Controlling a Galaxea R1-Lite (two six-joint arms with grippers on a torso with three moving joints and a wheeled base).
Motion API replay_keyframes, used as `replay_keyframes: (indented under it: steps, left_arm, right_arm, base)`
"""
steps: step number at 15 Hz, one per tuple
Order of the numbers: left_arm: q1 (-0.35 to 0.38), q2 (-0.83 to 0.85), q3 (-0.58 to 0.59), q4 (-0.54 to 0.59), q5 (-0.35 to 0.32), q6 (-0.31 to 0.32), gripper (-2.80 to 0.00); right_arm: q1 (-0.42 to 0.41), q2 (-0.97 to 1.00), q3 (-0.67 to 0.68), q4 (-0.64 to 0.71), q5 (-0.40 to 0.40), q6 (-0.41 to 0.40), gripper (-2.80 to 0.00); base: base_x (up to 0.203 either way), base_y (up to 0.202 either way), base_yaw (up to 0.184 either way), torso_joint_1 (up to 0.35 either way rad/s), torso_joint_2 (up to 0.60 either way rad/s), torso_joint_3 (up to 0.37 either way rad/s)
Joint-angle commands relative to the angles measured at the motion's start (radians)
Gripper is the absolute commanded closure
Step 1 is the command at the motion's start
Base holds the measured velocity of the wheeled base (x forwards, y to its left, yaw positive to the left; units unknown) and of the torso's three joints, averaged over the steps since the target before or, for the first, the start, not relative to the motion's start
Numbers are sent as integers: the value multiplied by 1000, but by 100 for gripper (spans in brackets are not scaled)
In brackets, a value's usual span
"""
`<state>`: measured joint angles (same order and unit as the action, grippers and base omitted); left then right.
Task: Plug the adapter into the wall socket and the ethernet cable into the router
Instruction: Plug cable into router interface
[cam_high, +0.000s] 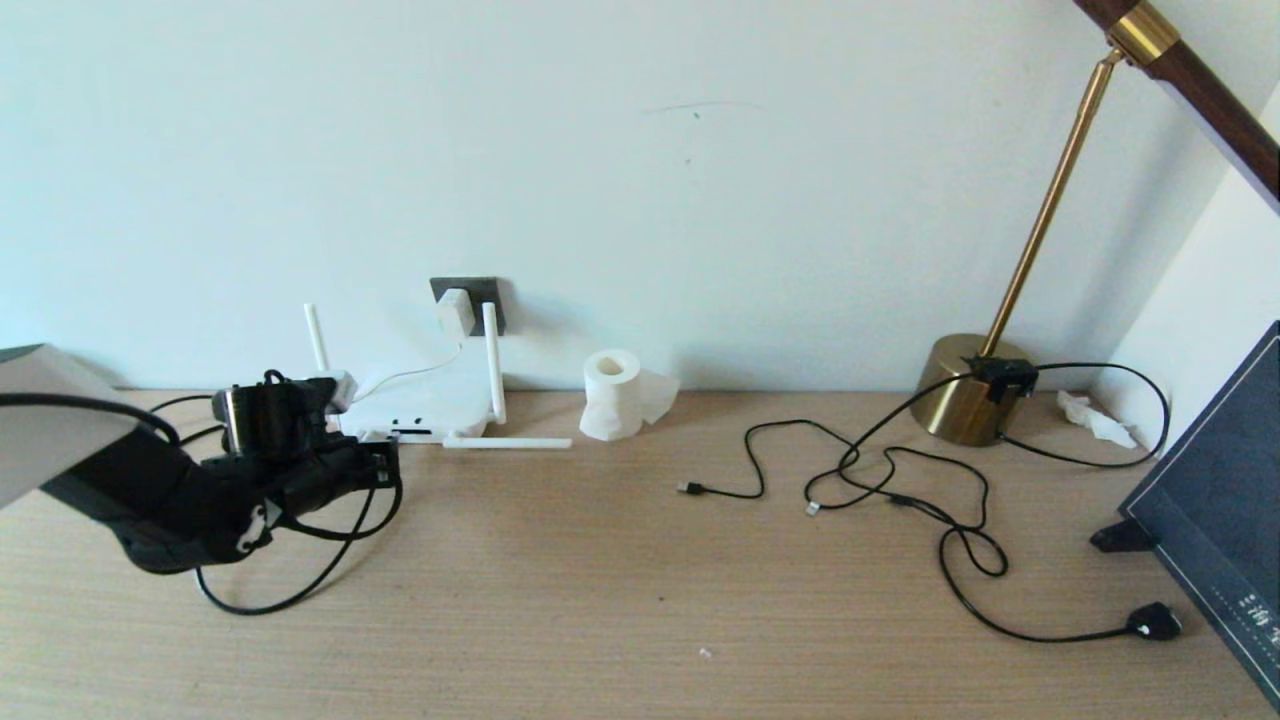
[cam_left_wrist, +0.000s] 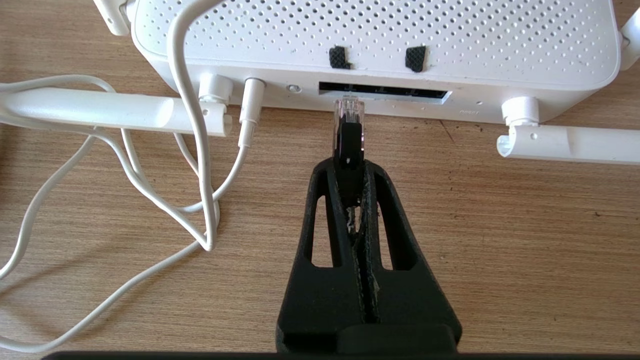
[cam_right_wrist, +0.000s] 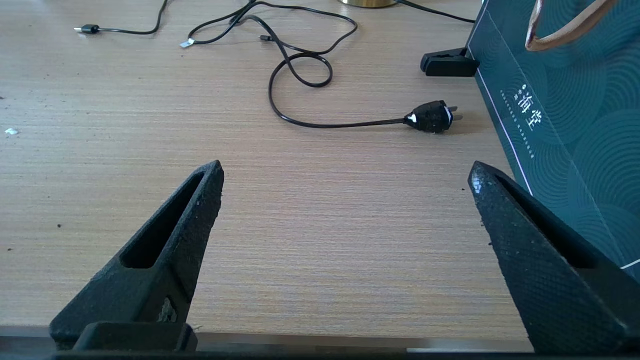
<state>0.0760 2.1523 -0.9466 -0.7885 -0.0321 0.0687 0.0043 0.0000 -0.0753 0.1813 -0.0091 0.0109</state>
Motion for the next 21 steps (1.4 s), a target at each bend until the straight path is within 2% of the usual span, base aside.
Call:
replay_keyframes:
  steps: [1,21]
  left_arm:
    - [1,0,-1,-5,0,0,0]
    - [5,6,-14,-5,-1,0,0]
  right_arm:
    - [0,2,0,1,0,0,-280]
    - [0,2,0,1,-2,1,-280]
  base:
    - [0,0,0,0,0,0]
    - [0,0,0,0,0,0]
